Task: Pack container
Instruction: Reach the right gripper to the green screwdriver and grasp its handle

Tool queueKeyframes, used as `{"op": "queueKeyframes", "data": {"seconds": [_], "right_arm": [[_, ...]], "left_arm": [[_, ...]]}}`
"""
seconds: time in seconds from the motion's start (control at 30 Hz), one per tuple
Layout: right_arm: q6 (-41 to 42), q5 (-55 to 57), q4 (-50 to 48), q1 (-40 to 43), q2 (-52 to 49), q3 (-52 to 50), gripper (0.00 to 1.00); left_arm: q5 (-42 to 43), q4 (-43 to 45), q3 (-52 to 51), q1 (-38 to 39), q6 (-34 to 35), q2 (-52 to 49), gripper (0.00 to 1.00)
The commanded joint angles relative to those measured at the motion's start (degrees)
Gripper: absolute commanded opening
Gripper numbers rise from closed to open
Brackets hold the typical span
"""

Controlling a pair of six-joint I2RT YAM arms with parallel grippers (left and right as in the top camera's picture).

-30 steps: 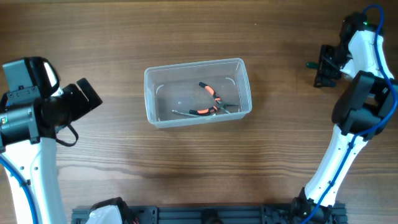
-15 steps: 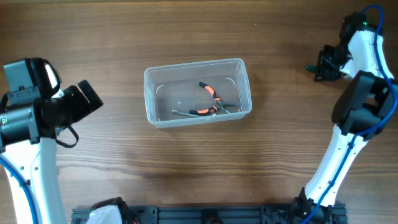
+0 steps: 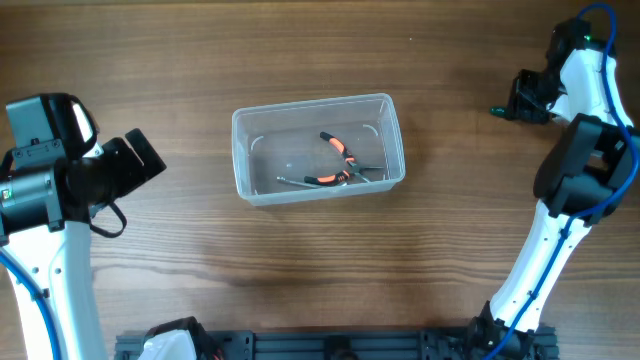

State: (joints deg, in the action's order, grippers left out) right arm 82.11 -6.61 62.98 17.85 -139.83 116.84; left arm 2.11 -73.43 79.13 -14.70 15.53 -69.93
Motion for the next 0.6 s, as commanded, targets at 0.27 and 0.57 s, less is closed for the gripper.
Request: {"op": "queueKeyframes", "data": {"seconds": [0.27, 0.57], "right_arm": [[-16.4, 8.3, 6.4, -2.6, 1.1, -0.2, 0.05], [-45.1, 12.8, 5.9, -15.6, 20.9, -0.2, 0.04]], "left_arm": [[-0.9, 1.4, 0.6, -0.2, -0.3, -0.2, 1.0], [-3.7, 2.7, 0.6, -0.2, -0.1, -0.2, 1.0]]}}
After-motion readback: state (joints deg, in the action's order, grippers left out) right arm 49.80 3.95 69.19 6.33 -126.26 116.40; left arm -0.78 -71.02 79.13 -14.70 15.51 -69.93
